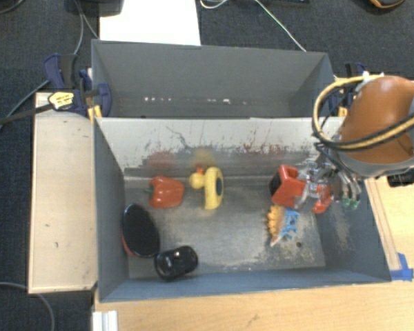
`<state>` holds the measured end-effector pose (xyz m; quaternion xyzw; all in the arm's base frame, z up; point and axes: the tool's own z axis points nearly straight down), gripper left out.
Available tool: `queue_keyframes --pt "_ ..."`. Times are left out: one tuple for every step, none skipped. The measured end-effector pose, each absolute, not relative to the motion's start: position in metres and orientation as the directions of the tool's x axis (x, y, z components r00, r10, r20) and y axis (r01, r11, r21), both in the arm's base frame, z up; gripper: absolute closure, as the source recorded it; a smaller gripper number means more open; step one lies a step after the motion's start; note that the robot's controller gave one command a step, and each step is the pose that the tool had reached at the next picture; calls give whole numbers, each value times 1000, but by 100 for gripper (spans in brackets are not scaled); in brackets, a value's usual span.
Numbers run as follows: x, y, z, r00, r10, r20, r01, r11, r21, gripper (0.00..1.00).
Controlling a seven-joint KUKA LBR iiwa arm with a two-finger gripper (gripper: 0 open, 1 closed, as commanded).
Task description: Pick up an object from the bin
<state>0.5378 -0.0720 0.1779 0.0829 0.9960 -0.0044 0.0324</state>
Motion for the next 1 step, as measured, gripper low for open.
queue_keyframes --pt "569 -81 223 -978 153 -138 155 988 -6 100"
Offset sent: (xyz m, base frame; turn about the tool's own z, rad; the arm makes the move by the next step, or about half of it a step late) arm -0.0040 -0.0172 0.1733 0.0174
